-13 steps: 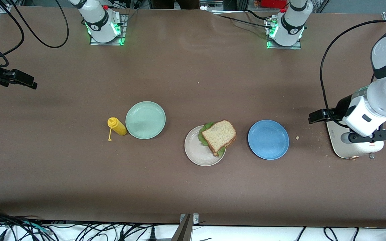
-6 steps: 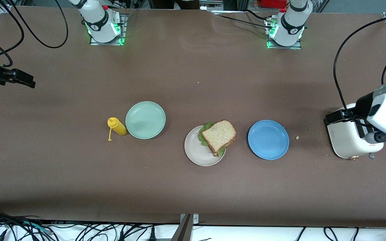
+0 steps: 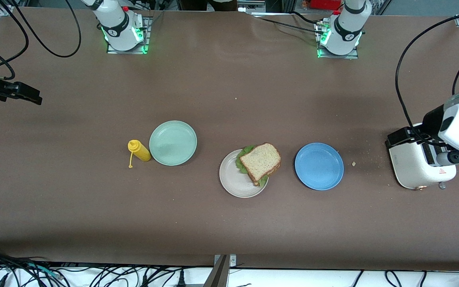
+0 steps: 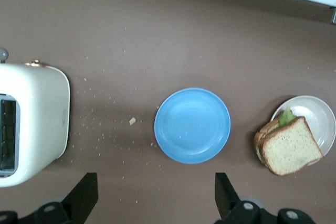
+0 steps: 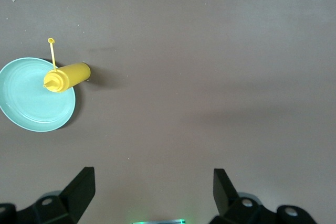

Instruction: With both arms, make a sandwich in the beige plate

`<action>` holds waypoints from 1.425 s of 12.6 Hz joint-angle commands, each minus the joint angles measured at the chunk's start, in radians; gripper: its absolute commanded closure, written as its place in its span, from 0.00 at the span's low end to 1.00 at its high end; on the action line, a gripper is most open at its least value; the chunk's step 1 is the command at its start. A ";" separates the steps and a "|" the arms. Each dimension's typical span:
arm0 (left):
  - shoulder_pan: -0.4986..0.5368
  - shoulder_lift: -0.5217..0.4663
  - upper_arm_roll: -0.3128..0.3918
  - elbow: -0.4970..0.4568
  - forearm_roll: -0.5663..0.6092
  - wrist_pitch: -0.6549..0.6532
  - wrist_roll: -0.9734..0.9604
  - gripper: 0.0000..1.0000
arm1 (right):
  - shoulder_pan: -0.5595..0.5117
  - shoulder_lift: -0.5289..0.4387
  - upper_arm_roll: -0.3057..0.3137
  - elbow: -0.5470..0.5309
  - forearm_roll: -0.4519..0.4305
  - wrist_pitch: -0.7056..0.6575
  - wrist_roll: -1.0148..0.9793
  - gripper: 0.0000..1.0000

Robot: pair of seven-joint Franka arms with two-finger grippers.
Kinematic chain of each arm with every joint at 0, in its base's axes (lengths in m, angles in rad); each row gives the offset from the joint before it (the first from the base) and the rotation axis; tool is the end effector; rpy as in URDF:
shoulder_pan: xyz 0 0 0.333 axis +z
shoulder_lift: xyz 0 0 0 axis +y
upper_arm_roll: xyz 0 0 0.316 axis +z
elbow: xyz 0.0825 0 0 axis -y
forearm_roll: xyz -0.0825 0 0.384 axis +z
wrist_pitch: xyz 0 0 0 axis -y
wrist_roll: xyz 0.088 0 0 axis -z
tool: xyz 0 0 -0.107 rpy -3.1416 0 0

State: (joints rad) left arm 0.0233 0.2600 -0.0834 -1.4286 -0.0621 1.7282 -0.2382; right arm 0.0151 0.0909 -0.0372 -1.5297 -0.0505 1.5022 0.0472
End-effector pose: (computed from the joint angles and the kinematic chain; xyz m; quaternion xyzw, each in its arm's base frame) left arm 0.6429 -0.0379 0.5513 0.9944 0.0947 0.0139 0.0440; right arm 0.5730 -0.0174 0.5870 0.9973 -0.0348 -0.0588 0.0277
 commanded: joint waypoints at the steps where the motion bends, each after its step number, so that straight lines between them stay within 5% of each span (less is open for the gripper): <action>1: -0.031 -0.082 0.053 -0.113 -0.022 0.074 0.003 0.01 | -0.003 -0.011 0.008 0.002 -0.006 -0.014 0.002 0.00; 18: -0.014 -0.068 0.054 -0.072 -0.008 0.033 0.152 0.00 | -0.004 -0.013 -0.001 0.046 0.001 -0.014 -0.006 0.00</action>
State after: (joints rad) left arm 0.0088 0.2045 -0.0359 -1.5012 -0.0621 1.7740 -0.1201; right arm 0.0153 0.0848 -0.0365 -1.4939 -0.0503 1.5026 0.0472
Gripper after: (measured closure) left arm 0.000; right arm 0.000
